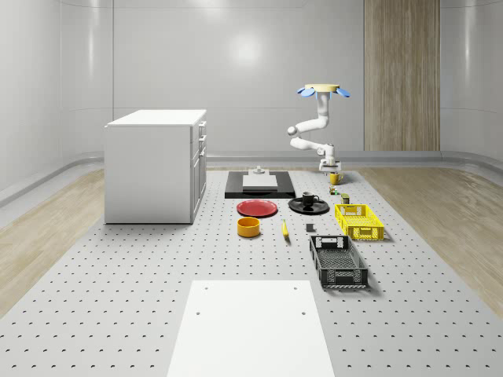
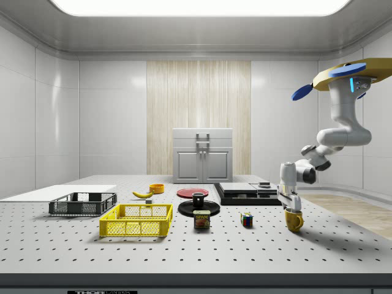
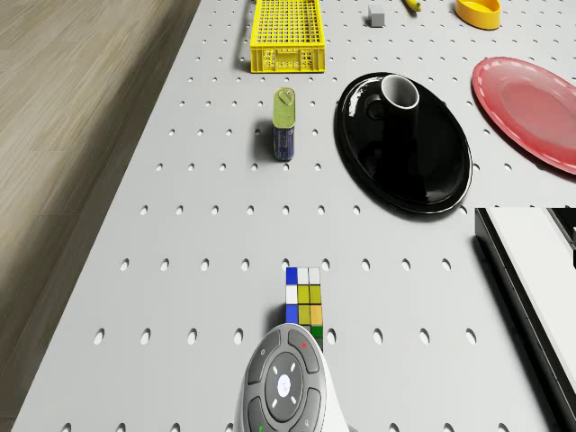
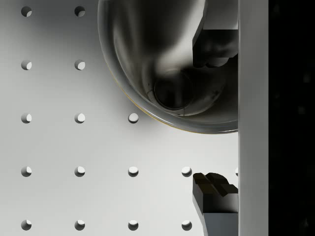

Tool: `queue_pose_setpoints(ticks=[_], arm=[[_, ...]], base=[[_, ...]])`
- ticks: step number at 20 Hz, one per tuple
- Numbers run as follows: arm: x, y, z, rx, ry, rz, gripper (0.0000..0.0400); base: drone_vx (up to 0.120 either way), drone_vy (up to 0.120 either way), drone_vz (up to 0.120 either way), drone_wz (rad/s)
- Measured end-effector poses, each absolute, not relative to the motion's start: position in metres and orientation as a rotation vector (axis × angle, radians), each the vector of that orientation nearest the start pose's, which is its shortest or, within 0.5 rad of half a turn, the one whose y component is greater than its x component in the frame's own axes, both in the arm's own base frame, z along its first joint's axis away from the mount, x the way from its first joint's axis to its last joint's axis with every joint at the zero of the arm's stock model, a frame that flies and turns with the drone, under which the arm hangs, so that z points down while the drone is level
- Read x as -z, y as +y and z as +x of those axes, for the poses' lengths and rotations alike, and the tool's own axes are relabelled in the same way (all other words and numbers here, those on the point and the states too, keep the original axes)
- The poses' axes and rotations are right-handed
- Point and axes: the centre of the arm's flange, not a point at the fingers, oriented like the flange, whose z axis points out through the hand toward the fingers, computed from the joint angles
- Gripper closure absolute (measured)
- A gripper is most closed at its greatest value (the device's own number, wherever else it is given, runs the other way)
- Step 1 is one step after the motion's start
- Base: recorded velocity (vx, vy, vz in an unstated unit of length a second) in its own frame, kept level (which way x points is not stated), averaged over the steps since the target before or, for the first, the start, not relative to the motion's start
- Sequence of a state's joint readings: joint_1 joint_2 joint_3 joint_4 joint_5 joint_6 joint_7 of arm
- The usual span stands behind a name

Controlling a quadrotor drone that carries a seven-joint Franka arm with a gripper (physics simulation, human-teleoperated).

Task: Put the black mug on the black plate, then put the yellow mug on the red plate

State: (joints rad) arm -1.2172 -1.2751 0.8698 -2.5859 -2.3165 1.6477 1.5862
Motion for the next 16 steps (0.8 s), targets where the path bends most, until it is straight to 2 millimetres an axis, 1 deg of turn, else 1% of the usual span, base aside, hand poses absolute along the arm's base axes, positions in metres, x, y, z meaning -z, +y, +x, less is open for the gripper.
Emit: queue_pose_setpoints(ticks=[1, 3, 6, 10, 16], arm=[[-0.6689, -0.002, 0.3279, -0.785, -0.002, 0.0, 0.018], [-0.6689, -0.002, 0.3282, -0.785, -0.002, 0.0, 0.0227], [-0.6689, -0.002, 0.3284, -0.785, -0.002, 0.0, 0.0266], [-0.6689, -0.002, 0.3286, -0.785, -0.002, 0.0, 0.0287], [-0.6689, -0.002, 0.3286, -0.785, -0.002, 0.0, 0.0297]], base=[[0.0, 0.0, 0.0, 0.0], [0.0, 0.0, 0.0, 0.0], [0.0, 0.0, 0.0, 0.0], [0.0, 0.0, 0.0, 0.0], [0.0, 0.0, 0.0, 0.0]])
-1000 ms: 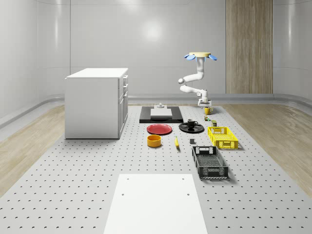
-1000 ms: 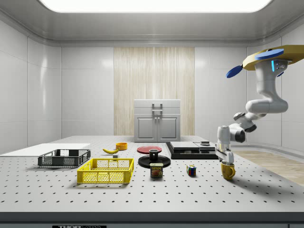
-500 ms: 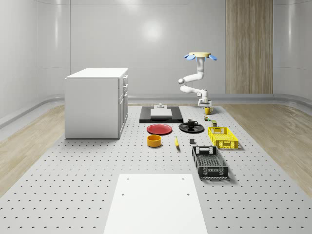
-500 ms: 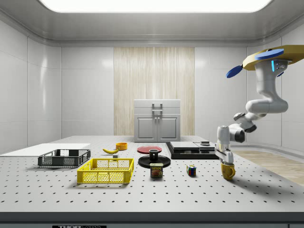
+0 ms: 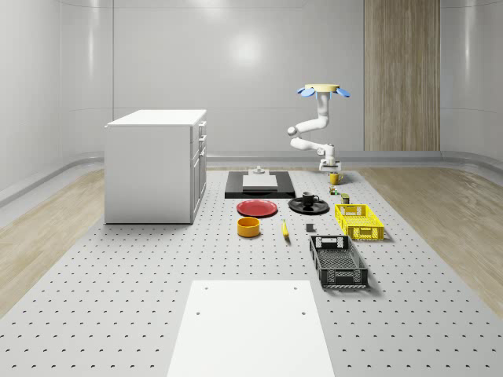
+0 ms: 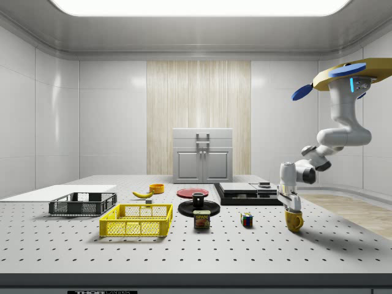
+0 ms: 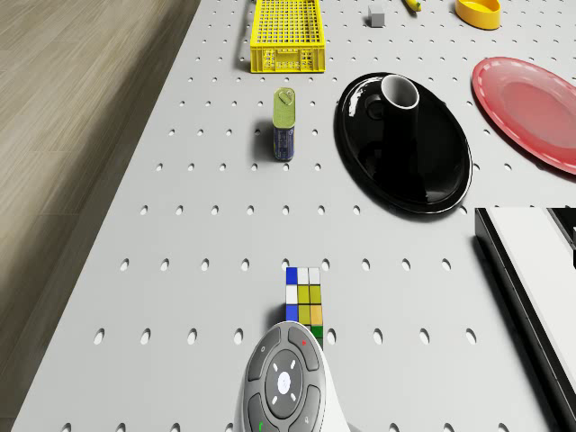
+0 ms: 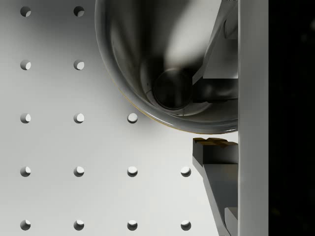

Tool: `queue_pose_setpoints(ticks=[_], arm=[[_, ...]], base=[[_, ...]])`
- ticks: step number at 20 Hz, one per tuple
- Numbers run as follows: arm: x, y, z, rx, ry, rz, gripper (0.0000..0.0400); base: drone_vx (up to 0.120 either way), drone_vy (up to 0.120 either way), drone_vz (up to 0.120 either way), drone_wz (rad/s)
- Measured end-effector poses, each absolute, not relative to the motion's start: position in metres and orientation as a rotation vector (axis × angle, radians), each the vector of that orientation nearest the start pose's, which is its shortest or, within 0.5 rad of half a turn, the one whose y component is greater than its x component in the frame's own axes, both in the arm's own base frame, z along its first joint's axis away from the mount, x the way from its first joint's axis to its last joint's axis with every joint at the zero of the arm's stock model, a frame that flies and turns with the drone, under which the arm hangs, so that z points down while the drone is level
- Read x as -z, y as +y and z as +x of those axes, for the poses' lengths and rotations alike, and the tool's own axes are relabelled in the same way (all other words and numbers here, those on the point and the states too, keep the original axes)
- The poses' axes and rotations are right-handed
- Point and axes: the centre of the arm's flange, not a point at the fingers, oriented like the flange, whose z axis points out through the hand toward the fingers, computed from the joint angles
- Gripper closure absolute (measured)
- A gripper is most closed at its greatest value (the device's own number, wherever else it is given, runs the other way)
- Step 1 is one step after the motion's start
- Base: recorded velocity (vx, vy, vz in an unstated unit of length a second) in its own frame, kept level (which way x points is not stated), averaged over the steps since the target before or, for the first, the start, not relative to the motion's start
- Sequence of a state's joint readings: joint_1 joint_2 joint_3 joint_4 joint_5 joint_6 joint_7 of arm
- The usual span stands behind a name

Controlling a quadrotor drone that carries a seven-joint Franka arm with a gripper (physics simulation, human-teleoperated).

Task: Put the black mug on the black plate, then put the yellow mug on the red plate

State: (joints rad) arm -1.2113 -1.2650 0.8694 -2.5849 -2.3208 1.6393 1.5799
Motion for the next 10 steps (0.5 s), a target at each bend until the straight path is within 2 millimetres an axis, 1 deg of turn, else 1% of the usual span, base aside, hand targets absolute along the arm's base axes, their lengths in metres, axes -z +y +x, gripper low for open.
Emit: queue_pose_setpoints(ticks=[8, 10], arm=[[-0.6688, -0.002, 0.3286, -0.785, -0.002, 0.0, 0.03], [-0.6658, -0.002, 0.3286, -0.785, -0.002, 0.0, 0.03]], base=[[0.0, 0.0, 0.0, 0.0], [0.0, 0.0, 0.0, 0.0]])
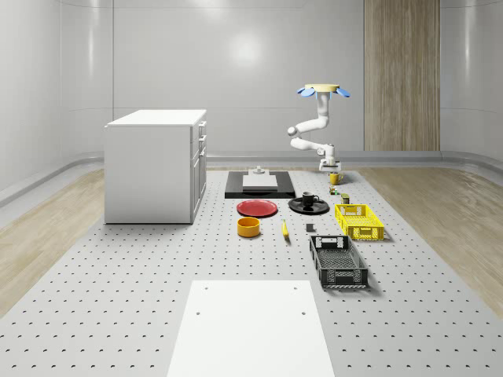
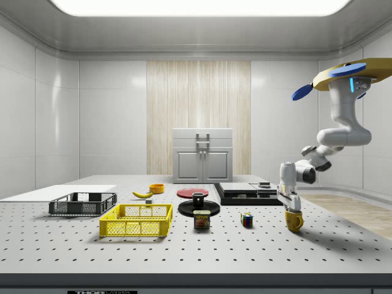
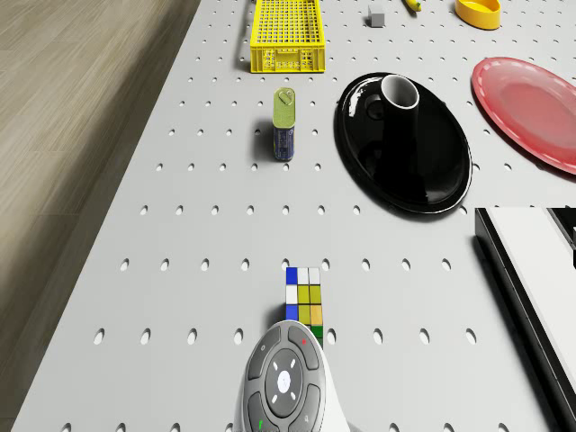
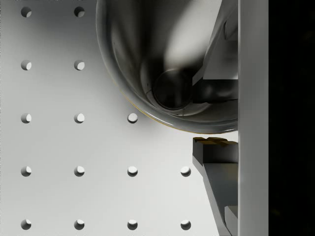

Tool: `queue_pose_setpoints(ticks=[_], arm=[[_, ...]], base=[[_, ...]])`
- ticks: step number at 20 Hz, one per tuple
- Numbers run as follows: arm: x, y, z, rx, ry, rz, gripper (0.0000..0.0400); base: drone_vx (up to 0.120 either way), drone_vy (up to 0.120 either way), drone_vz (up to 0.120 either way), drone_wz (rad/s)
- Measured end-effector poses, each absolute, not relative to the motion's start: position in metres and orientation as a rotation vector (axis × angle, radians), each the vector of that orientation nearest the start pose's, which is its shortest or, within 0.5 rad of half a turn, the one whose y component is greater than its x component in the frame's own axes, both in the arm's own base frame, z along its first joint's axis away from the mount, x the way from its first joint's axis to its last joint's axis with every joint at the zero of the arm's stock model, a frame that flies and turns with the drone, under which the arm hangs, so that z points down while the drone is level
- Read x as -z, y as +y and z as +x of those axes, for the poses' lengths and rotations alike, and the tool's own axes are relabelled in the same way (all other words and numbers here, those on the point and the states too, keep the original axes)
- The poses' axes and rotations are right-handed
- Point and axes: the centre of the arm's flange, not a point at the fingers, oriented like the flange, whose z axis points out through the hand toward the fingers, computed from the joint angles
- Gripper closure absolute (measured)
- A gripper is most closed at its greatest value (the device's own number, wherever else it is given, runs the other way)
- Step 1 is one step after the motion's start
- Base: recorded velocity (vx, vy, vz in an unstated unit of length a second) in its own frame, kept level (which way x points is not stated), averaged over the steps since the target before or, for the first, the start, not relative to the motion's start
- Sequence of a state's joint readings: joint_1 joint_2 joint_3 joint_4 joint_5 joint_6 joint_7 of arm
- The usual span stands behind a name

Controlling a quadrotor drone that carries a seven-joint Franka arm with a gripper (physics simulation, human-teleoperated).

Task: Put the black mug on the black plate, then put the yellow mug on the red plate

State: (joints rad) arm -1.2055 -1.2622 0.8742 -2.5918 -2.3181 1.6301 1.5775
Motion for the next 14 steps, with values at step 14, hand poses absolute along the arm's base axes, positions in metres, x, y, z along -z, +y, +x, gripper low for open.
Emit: queue_pose_setpoints(ticks=[14], arm=[[-0.625, -0.002, 0.329, -0.785, -0.002, 0.0, 0.03]], base=[[0.0, 0.0, 0.091, 0.0]])
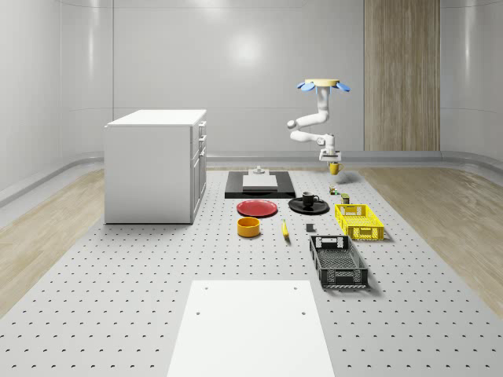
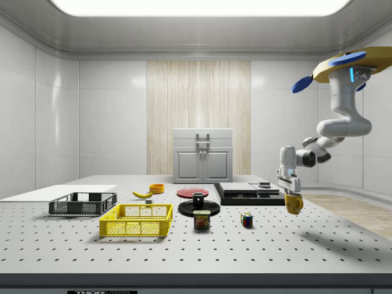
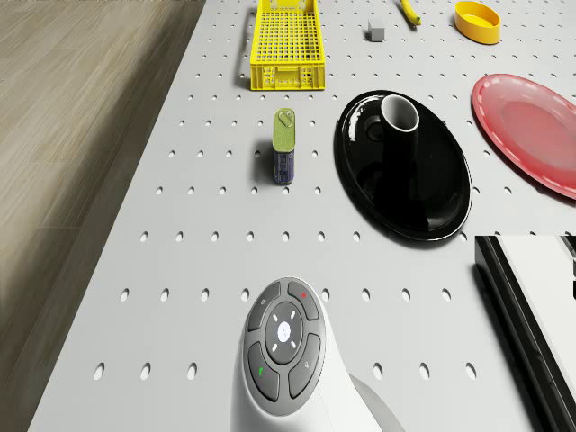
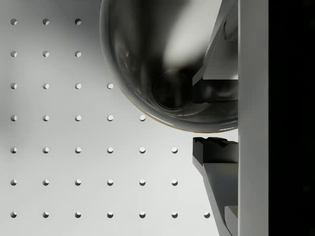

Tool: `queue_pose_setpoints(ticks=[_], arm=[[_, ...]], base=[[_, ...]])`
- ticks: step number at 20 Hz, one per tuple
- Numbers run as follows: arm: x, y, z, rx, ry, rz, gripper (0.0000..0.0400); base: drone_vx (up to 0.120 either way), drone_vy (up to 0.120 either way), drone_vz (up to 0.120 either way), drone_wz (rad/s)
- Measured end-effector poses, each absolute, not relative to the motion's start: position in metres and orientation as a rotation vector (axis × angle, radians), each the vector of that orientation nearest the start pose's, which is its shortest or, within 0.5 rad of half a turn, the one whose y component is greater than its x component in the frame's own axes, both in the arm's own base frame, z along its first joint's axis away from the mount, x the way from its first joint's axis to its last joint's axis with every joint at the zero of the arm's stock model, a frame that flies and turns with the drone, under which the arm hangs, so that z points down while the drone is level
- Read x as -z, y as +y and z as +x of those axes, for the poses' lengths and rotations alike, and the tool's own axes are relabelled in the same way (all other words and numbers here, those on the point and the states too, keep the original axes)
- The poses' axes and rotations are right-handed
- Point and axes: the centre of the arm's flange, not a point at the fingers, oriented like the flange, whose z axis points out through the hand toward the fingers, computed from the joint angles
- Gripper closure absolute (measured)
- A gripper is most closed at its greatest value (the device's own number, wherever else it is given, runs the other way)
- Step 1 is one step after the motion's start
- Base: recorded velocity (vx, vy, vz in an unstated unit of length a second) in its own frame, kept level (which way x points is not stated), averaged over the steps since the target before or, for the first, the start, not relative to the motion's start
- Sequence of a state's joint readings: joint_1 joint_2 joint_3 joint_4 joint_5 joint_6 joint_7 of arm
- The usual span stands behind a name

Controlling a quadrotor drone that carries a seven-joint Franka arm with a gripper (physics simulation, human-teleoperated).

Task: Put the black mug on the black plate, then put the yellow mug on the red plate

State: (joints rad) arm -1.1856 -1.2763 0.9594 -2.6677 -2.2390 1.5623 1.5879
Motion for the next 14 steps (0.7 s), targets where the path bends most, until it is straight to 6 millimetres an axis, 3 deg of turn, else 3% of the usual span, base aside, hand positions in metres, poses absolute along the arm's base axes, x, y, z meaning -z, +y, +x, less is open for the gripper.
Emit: queue_pose_setpoints(ticks=[4, 10, 14], arm=[[-0.6227, -0.002, 0.3287, -0.785, -0.002, 0.0, 0.03], [-0.6214, -0.002, 0.3287, -0.785, -0.002, 0.0, 0.03], [-0.6211, -0.002, 0.3287, -0.785, -0.002, 0.0, 0.03]], base=[[0.0, 0.0, 0.12, 0.0], [0.12, -0.12, 0.113, 0.0], [0.12, -0.12, 0.0, 0.0]])
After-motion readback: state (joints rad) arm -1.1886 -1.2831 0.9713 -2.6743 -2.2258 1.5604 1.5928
